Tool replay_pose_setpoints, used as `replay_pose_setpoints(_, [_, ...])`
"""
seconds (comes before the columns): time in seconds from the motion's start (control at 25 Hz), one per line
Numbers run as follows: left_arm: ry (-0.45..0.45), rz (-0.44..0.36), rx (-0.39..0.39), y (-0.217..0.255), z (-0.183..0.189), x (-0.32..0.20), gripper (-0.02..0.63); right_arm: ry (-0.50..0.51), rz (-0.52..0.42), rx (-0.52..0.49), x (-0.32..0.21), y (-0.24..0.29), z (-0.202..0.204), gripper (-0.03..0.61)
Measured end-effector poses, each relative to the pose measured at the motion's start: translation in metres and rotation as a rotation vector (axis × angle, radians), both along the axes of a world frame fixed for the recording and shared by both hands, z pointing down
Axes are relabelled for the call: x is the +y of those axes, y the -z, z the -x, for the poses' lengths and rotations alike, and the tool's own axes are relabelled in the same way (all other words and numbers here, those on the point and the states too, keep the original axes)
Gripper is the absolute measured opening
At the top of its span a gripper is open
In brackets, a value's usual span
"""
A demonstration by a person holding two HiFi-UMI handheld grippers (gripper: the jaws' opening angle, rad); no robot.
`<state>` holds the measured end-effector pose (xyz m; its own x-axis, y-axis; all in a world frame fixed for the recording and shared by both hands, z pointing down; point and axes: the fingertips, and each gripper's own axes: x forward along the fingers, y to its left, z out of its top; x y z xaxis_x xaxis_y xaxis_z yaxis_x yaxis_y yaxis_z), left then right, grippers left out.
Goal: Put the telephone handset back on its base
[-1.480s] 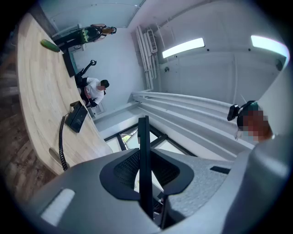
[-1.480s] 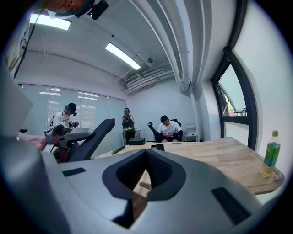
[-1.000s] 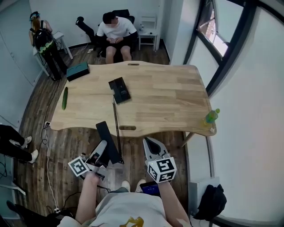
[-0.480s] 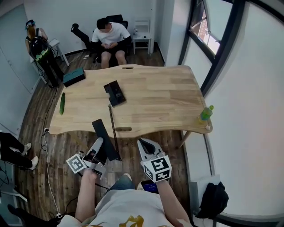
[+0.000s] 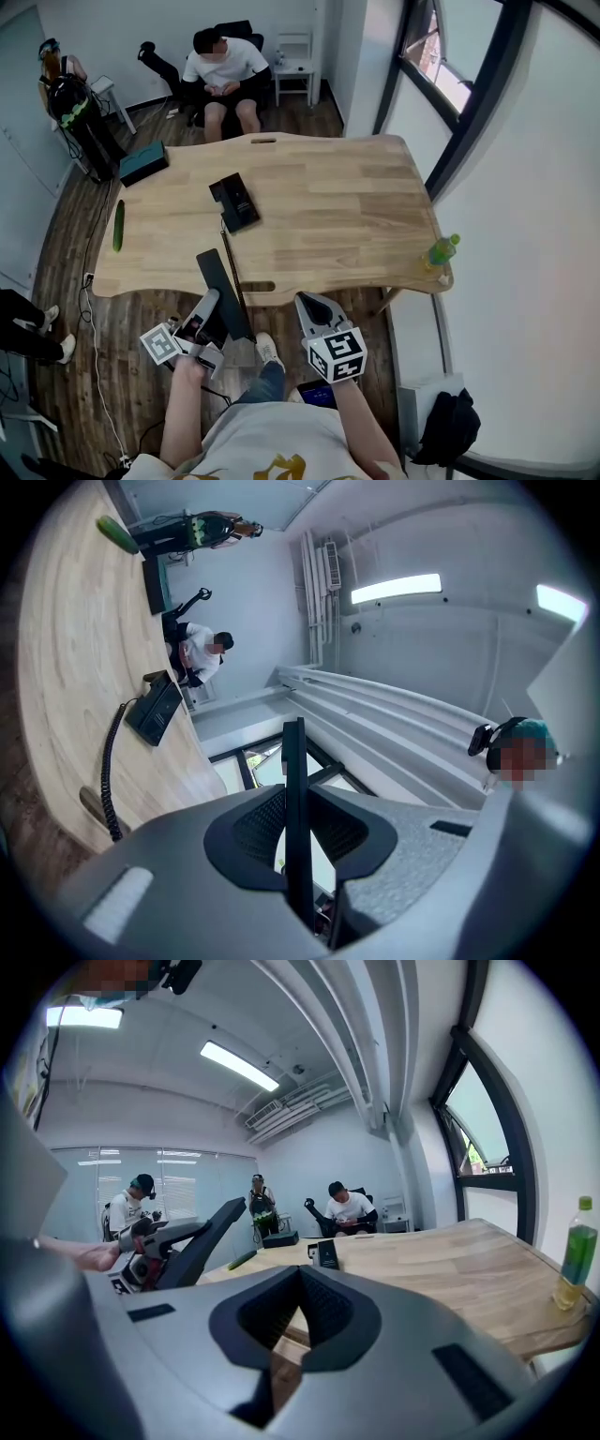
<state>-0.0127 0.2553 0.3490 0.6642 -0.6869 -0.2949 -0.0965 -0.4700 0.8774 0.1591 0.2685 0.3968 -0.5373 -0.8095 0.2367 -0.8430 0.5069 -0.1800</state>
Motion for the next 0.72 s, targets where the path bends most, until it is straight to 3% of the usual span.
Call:
replay_pose_setpoints(0.52, [-0.038, 0.107, 0.098, -0.039, 0.018, -0.134, 0.072, -0.026, 0.085, 0.02, -0.129, -0.025, 0.016, 0.005])
replay_pose_setpoints(0.72, [-0.052, 0.125, 0.094, -0.05, 0.027, -0.176, 0.072, -0.043, 0.118, 0.036, -0.167, -0.036, 0.026, 0.005])
